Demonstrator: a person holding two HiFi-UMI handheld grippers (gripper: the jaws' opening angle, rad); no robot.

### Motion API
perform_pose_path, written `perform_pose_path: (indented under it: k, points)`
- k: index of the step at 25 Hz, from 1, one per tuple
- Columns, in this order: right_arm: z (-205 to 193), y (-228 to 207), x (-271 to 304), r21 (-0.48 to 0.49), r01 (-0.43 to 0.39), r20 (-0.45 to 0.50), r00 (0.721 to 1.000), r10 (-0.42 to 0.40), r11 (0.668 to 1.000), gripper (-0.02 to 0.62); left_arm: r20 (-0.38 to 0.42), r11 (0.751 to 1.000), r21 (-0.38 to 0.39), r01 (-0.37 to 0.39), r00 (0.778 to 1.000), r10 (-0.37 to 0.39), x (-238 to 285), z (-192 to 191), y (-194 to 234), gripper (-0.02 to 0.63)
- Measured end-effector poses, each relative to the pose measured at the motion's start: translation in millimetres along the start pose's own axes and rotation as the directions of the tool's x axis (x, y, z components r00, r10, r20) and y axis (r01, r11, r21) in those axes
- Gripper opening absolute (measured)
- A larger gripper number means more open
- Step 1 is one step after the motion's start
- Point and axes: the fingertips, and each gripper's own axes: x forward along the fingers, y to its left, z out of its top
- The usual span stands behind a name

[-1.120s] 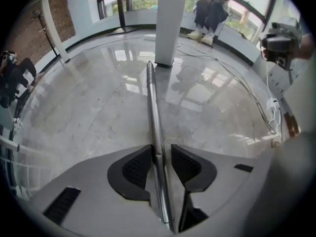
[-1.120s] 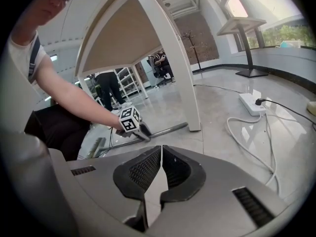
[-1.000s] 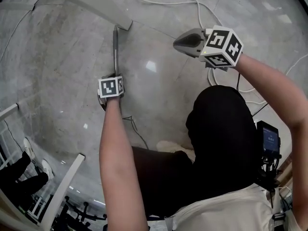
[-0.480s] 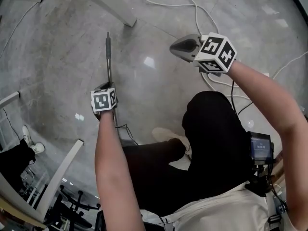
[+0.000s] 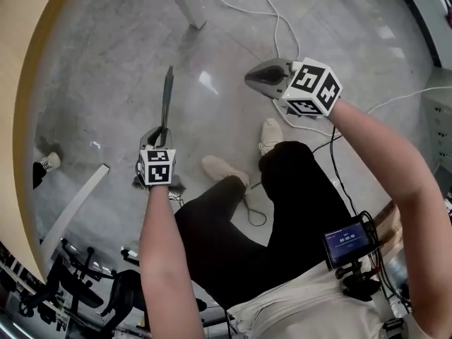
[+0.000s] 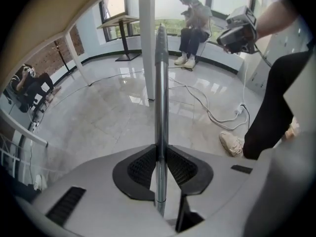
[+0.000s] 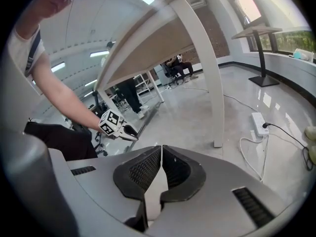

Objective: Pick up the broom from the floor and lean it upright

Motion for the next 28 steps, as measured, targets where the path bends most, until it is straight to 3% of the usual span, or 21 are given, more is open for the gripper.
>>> perform_pose_path:
  k: [3, 7, 12, 16, 19, 23, 28]
  points:
    - [23.1, 20.0, -14.2, -0.01, -0.028, -0.006, 1.0, 0.028, 1.0, 0.02, 0.04, 1.0, -0.003, -0.031, 0.999, 0.031, -45.8, 3.1, -6.1, 0.074]
    - [47.5, 44.7, -28.3, -0.014, -0.07, -0.029, 0.997, 0.07, 0.997, 0.02, 0.128, 0.986, -0.118, -0.12, 0.983, 0.135, -103.9, 14.6, 0.1, 0.074]
    - [68.5, 84.0, -26.9, -0.066, -0.166, -0.074, 0.984, 0.162, 0.984, 0.02, 0.163, 0.93, -0.299, -0.215, 0.948, 0.272, -149.5, 13.1, 15.8, 0.074]
    - [87.7, 107.1, -26.9, -0.129, -0.235, -0.097, 0.97, 0.224, 0.963, 0.02, 0.167, 0.884, -0.413, -0.22, 0.936, 0.311, -164.6, 8.5, 16.3, 0.074]
    - [100.7, 112.9, -27.9, -0.153, -0.257, -0.101, 0.965, 0.244, 0.954, 0.02, 0.171, 0.815, -0.538, -0.217, 0.918, 0.357, -173.8, 9.5, 16.6, 0.074]
    - [107.8, 121.8, -19.5, -0.171, -0.278, -0.121, 0.958, 0.259, 0.945, 0.02, 0.152, 0.674, -0.706, -0.219, 0.882, 0.446, -184.3, -1.6, 25.4, 0.075]
    - [113.5, 131.5, -15.2, -0.187, -0.299, -0.143, 0.951, 0.275, 0.936, 0.02, 0.111, 0.561, -0.801, -0.21, 0.868, 0.483, -188.5, -1.9, 34.9, 0.078]
